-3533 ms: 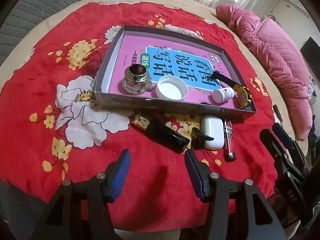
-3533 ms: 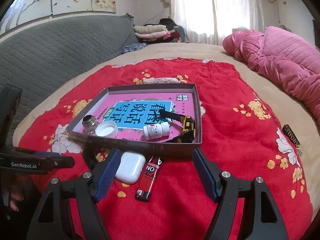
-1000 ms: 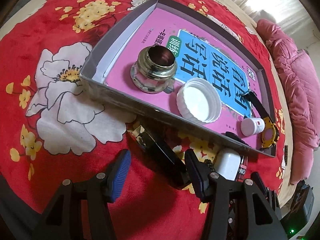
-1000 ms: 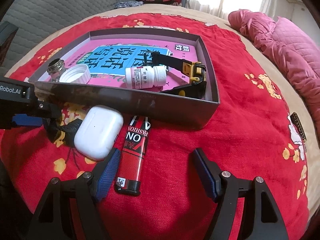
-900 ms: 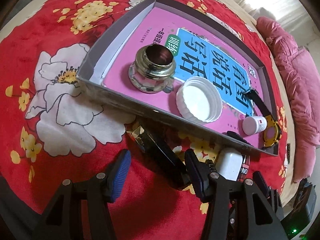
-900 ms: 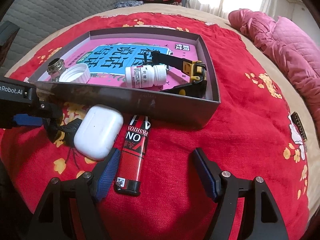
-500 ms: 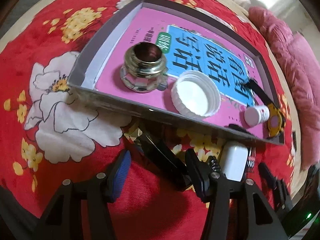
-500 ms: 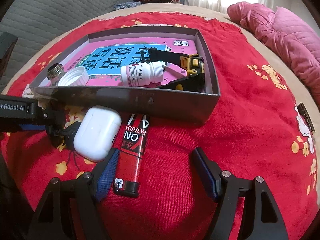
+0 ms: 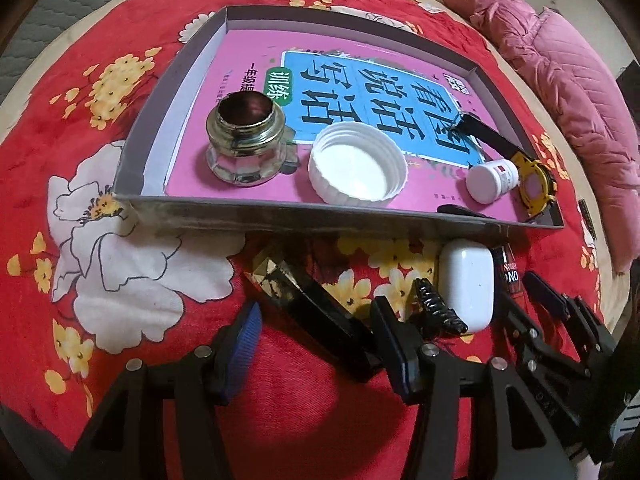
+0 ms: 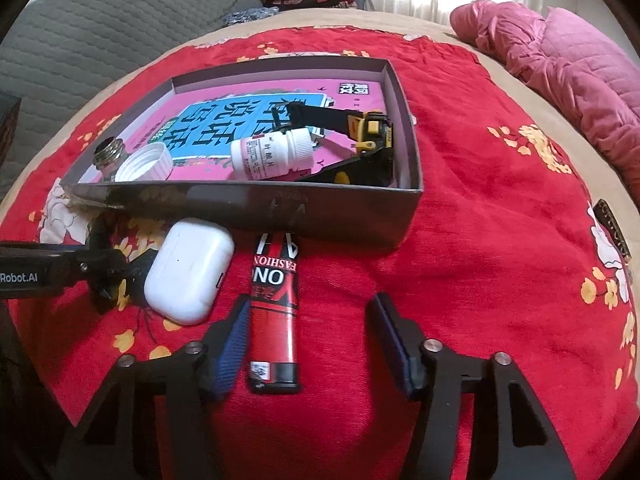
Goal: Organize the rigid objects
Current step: 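Close right tool on the red lighter while left tool grips the black cable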
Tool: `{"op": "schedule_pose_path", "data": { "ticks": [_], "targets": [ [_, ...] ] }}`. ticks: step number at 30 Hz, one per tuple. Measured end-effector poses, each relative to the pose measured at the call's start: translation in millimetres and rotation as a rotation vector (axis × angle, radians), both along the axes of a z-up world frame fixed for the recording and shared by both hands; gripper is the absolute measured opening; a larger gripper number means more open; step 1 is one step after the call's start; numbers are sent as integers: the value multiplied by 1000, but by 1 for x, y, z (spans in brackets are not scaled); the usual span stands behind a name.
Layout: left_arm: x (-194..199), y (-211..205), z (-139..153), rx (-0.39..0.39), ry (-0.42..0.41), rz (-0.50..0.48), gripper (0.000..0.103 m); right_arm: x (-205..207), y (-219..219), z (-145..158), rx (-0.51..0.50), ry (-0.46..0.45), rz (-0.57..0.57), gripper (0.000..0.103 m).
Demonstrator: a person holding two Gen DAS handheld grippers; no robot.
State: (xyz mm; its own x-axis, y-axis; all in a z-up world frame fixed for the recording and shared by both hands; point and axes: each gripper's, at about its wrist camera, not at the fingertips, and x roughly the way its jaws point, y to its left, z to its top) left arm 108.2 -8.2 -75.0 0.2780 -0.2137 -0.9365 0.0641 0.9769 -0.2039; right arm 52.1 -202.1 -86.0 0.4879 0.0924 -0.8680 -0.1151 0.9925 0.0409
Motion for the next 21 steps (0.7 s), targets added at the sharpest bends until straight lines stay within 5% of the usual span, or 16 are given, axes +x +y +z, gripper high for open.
{"op": "schedule_pose_path", "data": {
  "ticks": [8, 21],
  "targets": [
    [-6, 10, 5, -37, -2, -26, 49, -1, 0, 5, 34, -7, 17, 26],
    [-16, 39, 1, -145, 60, 99, 46, -2, 3, 5, 45, 1, 29, 23]
  ]
}}
